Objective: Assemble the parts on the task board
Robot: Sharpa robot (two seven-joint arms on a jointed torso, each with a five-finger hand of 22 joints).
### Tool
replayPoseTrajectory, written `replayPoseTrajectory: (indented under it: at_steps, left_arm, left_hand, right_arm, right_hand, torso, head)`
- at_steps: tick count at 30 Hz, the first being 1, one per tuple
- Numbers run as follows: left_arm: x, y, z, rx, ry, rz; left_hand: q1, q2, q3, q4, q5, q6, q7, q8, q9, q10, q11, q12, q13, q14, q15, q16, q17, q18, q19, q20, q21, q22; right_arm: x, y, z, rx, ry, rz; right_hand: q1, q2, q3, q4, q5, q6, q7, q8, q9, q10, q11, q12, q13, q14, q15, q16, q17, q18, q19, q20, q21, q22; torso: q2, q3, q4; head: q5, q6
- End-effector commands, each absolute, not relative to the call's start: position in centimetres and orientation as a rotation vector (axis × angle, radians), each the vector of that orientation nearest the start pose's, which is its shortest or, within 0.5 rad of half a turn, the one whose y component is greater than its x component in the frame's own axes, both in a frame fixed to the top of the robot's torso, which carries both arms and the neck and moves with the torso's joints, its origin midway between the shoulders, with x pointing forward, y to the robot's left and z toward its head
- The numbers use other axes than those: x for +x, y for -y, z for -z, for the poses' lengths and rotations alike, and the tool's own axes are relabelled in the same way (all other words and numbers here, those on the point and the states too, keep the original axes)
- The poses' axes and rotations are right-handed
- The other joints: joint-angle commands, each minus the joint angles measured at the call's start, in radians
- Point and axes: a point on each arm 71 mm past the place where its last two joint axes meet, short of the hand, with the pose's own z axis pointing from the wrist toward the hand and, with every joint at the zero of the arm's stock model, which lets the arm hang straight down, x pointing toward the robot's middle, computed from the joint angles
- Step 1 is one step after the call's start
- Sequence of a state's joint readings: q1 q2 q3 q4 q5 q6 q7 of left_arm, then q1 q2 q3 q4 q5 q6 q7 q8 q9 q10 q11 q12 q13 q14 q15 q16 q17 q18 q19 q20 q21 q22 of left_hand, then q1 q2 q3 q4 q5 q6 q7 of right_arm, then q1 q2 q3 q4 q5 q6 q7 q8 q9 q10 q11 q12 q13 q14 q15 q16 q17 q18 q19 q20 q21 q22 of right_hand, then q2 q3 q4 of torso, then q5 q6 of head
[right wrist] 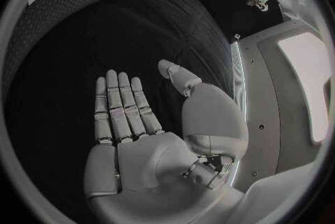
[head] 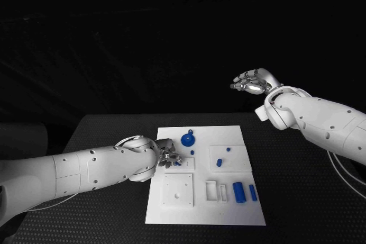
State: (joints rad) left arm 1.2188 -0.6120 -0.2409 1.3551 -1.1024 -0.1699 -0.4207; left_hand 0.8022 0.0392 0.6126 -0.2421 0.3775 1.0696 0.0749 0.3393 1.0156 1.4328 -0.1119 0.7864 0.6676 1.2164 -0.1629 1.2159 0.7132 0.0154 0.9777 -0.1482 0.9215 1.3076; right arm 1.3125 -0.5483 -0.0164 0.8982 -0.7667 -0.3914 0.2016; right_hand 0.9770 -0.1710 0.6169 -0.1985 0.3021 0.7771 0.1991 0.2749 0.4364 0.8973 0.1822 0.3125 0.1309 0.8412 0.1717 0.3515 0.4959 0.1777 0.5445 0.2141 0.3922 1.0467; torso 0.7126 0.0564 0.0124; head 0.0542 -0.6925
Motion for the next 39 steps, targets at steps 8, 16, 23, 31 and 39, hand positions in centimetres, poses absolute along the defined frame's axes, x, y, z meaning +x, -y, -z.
replayPoseTrajectory:
  at_steps: [8,16,23,31,39]
  left_arm:
    - [48.37,-15.02,28.05,-0.145,-2.187,0.446]
    - [48.26,-14.63,28.3,-0.144,-2.189,0.453]
    - [48.25,-14.62,28.33,-0.142,-2.193,0.451]
    - [48.09,-14.58,28.47,-0.134,-2.221,0.455]
    - [47.94,-14.45,28.55,-0.125,-2.24,0.46]
  left_hand:
    - [0.003,0.002,0.007,0.002,-0.007,0.183,-0.096,-0.006,0.124,-0.008,-0.011,0.008,-0.001,-0.002,-0.007,0.007,-0.002,0.017,0.006,-0.105,0.006,0.021]
    - [0.003,0.002,0.007,0.003,-0.008,0.184,-0.096,-0.007,0.124,-0.009,-0.011,0.009,-0.001,-0.002,-0.007,0.007,-0.003,0.017,0.006,-0.105,0.006,0.021]
    - [0.003,0.003,0.007,0.004,-0.009,0.184,-0.095,-0.009,0.125,-0.009,-0.01,0.009,-0.001,-0.003,-0.008,0.007,-0.003,0.017,0.005,-0.105,0.006,0.021]
    - [0.002,-0.007,0.006,0.008,-0.026,0.187,-0.095,-0.014,0.128,-0.01,-0.009,0.012,-0.003,-0.005,-0.008,0.009,-0.006,0.017,0.003,-0.106,0.008,0.021]
    - [-0.002,-0.075,-0.003,0.049,-0.155,0.199,-0.095,-0.033,0.144,-0.013,-0.007,0.026,-0.012,-0.01,-0.01,0.021,-0.016,0.017,-0.002,-0.109,0.012,0.019]
  right_arm:
    - [60.32,23.97,13.66,0.444,-1.412,-0.864]
    - [60.29,24.1,13.71,0.446,-1.412,-0.862]
    - [60.25,24.04,13.8,0.445,-1.415,-0.864]
    - [60.18,23.94,13.95,0.447,-1.423,-0.866]
    - [60.12,23.86,14.1,0.448,-1.429,-0.868]
  right_hand:
    - [-0.001,0.009,-0.006,0.002,0.006,0.0,0.017,0.005,-0.002,0.006,0.001,-0.007,-0.003,0.0,0.001,-0.007,-0.003,0.008,-0.006,0.0,-0.005,0.001]
    - [-0.002,0.009,-0.008,0.002,0.007,0.0,0.017,0.005,-0.003,0.006,0.001,-0.008,-0.006,-0.001,0.002,-0.008,-0.004,0.008,-0.008,0.001,-0.007,0.001]
    - [-0.001,0.009,-0.008,0.001,0.007,0.0,0.017,0.005,-0.003,0.006,0.001,-0.009,-0.007,-0.002,0.002,-0.008,-0.005,0.008,-0.01,0.001,-0.007,0.001]
    - [-0.002,0.008,-0.01,0.002,0.008,-0.001,0.018,0.005,-0.004,0.006,0.002,-0.01,-0.01,-0.003,0.003,-0.009,-0.006,0.008,-0.011,0.002,-0.009,0.001]
    - [-0.004,0.007,-0.012,0.002,0.009,-0.003,0.019,0.004,-0.006,0.005,0.004,-0.012,-0.013,-0.005,0.005,-0.01,-0.008,0.008,-0.014,0.003,-0.011,0.002]
  torso:
    - [0.0,-0.0002,-0.001]
    - [0.001,-0.0007,-0.001]
    - [0.0,-0.0002,-0.0004]
    - [0.0,-0.0004,0.0002]
    - [0.0,-0.0008,0.0001]
  head:
    - [0.001,-0.003]
    - [-0.002,-0.003]
    - [-0.002,-0.004]
    - [-0.002,-0.005]
    - [-0.001,-0.006]
